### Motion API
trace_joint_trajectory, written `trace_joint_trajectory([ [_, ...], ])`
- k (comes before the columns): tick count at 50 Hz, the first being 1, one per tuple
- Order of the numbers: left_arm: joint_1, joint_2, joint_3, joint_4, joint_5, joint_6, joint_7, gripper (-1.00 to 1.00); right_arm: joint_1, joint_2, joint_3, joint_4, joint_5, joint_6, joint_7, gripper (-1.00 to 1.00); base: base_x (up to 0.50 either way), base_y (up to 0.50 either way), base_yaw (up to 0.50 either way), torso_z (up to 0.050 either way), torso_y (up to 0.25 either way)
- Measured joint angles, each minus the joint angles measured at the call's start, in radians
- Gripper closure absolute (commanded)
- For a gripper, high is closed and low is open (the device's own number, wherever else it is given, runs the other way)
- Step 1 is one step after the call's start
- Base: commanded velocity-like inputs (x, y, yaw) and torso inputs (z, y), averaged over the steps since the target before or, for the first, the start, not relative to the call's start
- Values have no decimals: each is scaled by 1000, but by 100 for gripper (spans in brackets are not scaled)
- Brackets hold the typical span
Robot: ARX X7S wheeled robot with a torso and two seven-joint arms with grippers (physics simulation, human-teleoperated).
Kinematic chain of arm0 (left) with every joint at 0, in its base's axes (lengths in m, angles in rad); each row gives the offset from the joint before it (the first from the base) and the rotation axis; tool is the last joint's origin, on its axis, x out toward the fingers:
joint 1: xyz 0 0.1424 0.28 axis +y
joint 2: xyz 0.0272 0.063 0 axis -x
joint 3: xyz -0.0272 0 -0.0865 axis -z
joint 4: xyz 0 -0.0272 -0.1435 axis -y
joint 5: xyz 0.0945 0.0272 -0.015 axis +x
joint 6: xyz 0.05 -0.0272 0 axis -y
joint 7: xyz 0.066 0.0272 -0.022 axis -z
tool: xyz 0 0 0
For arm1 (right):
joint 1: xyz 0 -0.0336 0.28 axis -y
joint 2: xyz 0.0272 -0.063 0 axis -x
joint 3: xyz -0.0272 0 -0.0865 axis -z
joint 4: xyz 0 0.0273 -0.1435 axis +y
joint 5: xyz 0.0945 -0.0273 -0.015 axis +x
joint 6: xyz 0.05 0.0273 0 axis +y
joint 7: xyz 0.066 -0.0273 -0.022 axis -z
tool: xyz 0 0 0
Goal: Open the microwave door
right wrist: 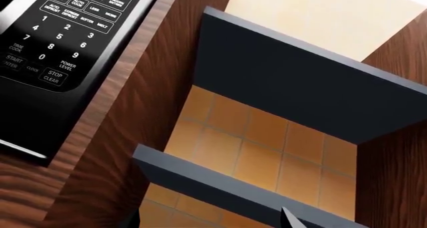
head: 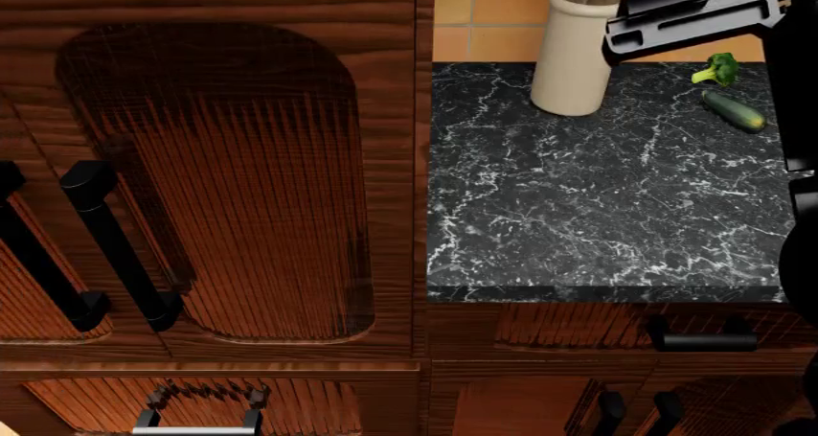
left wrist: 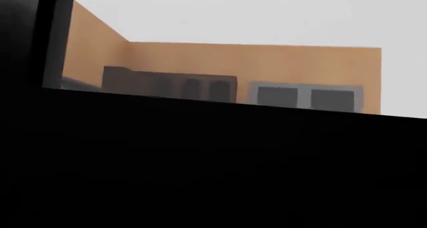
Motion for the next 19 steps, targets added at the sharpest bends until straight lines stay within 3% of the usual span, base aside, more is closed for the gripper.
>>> trace_joint_trajectory([
  [19,-91,-148,16,35,93,-48,57,-100,-3,-2,8,2,13,-8,0,-100,0,0,0,0,0],
])
